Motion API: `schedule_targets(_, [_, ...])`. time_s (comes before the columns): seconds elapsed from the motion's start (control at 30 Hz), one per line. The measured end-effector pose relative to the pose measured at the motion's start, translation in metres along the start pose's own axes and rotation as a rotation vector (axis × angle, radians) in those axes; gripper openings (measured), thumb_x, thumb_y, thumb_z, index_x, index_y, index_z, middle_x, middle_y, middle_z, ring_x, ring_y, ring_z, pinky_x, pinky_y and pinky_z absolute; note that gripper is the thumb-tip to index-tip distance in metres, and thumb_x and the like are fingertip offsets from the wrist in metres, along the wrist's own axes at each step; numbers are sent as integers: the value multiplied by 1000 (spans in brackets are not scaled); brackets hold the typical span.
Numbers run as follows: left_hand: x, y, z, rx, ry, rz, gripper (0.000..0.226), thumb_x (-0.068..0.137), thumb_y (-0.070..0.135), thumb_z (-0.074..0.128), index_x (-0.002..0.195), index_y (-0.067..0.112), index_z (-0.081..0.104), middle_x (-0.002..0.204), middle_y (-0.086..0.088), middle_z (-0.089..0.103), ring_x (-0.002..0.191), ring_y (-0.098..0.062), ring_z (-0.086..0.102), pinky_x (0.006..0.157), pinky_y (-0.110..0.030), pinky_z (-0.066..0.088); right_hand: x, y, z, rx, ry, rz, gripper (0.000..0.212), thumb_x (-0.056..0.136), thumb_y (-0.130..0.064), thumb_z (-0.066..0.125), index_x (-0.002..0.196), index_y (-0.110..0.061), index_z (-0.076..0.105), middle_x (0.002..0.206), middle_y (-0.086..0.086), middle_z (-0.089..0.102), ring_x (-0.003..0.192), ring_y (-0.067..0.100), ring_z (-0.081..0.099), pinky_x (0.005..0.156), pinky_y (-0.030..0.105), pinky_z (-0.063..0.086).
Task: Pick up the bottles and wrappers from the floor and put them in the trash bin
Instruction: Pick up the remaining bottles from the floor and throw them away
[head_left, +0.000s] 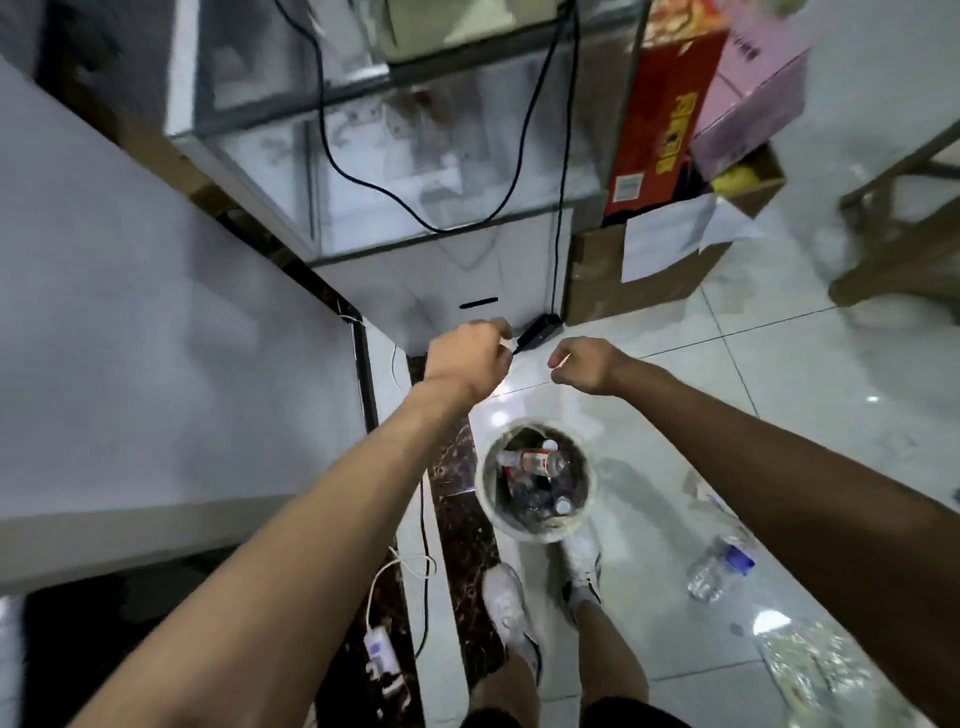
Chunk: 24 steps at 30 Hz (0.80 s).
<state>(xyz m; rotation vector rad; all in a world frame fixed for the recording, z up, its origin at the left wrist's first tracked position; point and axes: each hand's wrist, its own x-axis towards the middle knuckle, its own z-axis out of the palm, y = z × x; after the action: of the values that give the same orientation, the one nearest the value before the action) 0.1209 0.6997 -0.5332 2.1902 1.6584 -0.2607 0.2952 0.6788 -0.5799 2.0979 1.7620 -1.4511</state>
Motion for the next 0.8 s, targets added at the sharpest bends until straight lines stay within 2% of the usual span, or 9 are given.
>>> schedule_targets(0.13, [-40,38,-57,86,39,103,29,93,29,47,119,26,60,120,-2,66,109,-29,60,83,-34,46,-84,-12,-39,31,97,57,30,89,-24,58,106,-2,68,108,17,67,84,28,59,70,32,49])
schedule_targets(0.23, [-75,65,-87,190,55,202,27,93,28,47,116,24,62,118,-7,66,105,-32,62,76,-33,45,-163,-20,-50,43,152,97,25,93,-28,55,103,-6,62,106,15,61,93,32,60,72,38,56])
schedule_targets(0.3, [-102,87,-97,244,60,286,25,94,26,46,113,22,63,114,-9,66,102,-33,62,77,-36,49,-223,-19,-47,33,204,131,26,94,-30,53,109,-9,60,110,13,59,93,31,57,64,32,49])
schedule_targets(0.37, [-125,114,-101,280,57,376,23,95,25,45,109,21,63,109,-10,67,95,-32,62,75,-38,53,-277,-12,-42,50,275,191,38,95,-30,51,123,-6,57,127,15,58,105,32,57,72,30,43])
schedule_targets(0.47, [-182,174,-94,299,56,542,22,93,31,46,104,23,63,105,-6,67,92,-29,62,72,-35,52,-371,9,-19,124,385,301,51,96,-28,48,142,-6,42,146,16,44,127,32,49,92,33,44])
schedule_targets(0.5, [-205,195,-89,289,61,602,22,93,34,46,103,25,63,105,-4,68,92,-28,62,72,-33,51,-401,18,-10,158,435,341,51,96,-26,48,142,-7,40,146,16,45,128,32,49,93,33,43])
schedule_targets(0.57, [-251,231,-78,253,78,705,23,93,35,47,106,27,65,106,-1,69,93,-26,63,70,-30,47,-454,37,9,226,524,420,45,95,-26,49,135,-8,46,138,14,52,121,32,54,84,32,42])
schedule_targets(0.67, [-325,279,-56,220,83,844,24,92,28,49,109,28,65,108,-2,69,96,-26,63,72,-30,48,-538,71,44,305,602,556,36,93,-22,49,126,-7,49,127,12,57,106,29,58,74,30,40])
schedule_targets(0.8, [-405,322,-25,231,55,946,26,90,27,46,108,30,65,109,2,68,100,-24,62,80,-33,51,-626,114,102,396,676,671,39,93,-20,49,129,-5,47,128,14,56,112,31,58,79,31,42])
